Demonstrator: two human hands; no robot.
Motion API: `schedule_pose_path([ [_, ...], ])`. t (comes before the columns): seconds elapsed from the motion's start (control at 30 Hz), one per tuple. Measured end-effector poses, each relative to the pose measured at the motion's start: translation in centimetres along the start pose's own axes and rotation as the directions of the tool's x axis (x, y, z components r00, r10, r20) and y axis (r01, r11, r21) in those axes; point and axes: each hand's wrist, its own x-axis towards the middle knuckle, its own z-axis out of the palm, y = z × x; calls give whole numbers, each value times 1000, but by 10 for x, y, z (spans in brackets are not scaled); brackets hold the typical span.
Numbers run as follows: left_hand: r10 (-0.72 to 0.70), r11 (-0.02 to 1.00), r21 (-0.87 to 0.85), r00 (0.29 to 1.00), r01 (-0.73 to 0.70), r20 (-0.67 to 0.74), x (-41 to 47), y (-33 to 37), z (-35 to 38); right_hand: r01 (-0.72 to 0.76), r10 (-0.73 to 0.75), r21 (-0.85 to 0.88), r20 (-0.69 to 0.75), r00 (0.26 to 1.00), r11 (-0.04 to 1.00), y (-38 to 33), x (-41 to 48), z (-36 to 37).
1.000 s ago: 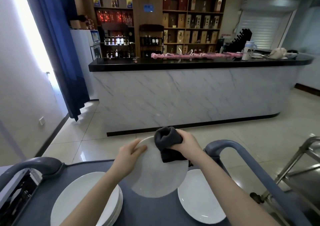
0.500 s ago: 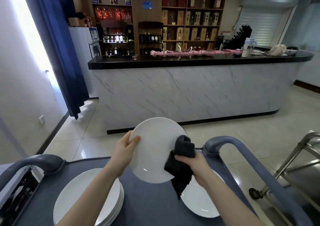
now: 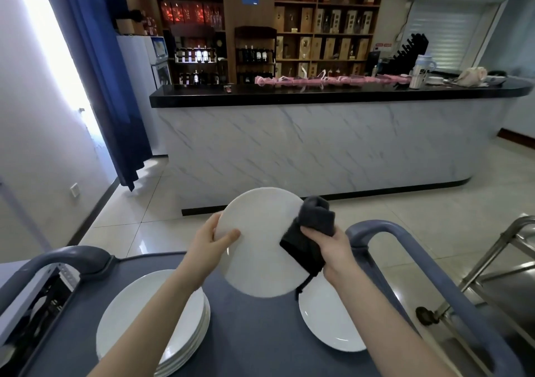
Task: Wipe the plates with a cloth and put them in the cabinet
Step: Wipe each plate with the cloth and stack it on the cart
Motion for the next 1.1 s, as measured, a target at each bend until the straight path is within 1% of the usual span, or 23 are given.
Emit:
schedule_pose_path([
  [0.07, -81, 986, -144, 997, 79, -8, -13, -14, 5, -126, 132, 160, -24, 991, 979, 17, -8, -2],
  [0.1, -109, 976, -188, 994, 105, -10, -18, -19, 7, -181, 187, 198, -14, 982, 963, 24, -12, -4],
  [0.13, -124, 972, -203, 992, 118, -15, -22, -22, 8, -217, 222, 199, -4, 975, 956, 28, -15, -5],
  [0.2, -132, 979, -160, 991, 128, -17, -23, -25, 5, -220, 221, 102, 0, 975, 970, 28, -18, -10],
  [0.27, -118, 992, -45, 993, 118, 8, -21, -22, -3, -132, 136, -125, 24, 990, 983, 15, -18, -15],
  [0.3, -106, 994, 38, 994, 104, 42, -18, -18, -7, -61, 83, -263, 70, 994, 963, 5, -18, -16],
  [0.37, -88, 973, 224, 985, 53, 149, -13, -7, -12, 87, 17, -518, 192, 981, 851, -17, -17, -8],
  [0.4, -80, 947, 320, 976, 12, 202, -10, 0, -11, 163, 8, -631, 260, 966, 759, -27, -16, 0],
  [0.43, -74, 916, 400, 967, -31, 246, -7, 5, -9, 258, 1, -732, 333, 943, 630, -34, -16, 9],
  [0.47, -68, 890, 451, 958, -67, 278, -6, 10, -5, 355, -10, -795, 402, 915, 493, -40, -15, 19],
  [0.5, -60, 877, 471, 954, -89, 293, -5, 13, -2, 427, -33, -815, 452, 892, 391, -43, -14, 27],
  [0.53, -50, 881, 463, 956, -94, 289, -5, 15, 0, 462, -66, -807, 473, 879, 368, -44, -14, 31],
  [0.57, -35, 897, 434, 963, -88, 266, -5, 15, 2, 463, -91, -786, 469, 878, 411, -43, -14, 33],
  [0.6, -15, 915, 396, 973, -80, 231, -7, 15, 2, 437, -107, -763, 443, 890, 477, -41, -13, 31],
  [0.67, 21, 941, 331, 987, -74, 160, -9, 12, 0, 355, -103, -725, 368, 924, 591, -32, -11, 22],
  [0.7, 24, 952, 300, 991, -63, 133, -11, 10, -2, 288, -88, -679, 314, 945, 675, -24, -12, 15],
  [0.77, 6, 982, 189, 997, -21, 80, -16, 6, -4, 108, -9, -468, 208, 978, 877, -7, -20, 1],
  [0.8, -5, 994, 110, 999, 0, 44, -19, 5, -3, 38, 27, -362, 174, 984, 932, 3, -24, -6],
  [0.87, -32, 999, -39, 998, 30, -49, -23, -1, -1, -84, 117, -211, 147, 982, 974, 26, -35, -17],
  [0.93, -59, 993, -109, 993, 48, -106, -26, -8, 2, -209, 220, -85, 161, 962, 974, 44, -46, -21],
  [0.97, -79, 991, -119, 991, 66, -109, -27, -11, 3, -242, 248, -55, 157, 956, 969, 51, -49, -22],
  [1.03, -143, 987, -90, 986, 136, -82, -28, -17, 4, -215, 220, -63, 94, 971, 975, 54, -52, -23],
  [1.1, -217, 975, 30, 974, 219, -64, -29, -23, 3, -105, 107, -155, 6, 994, 982, 48, -51, -23],
])
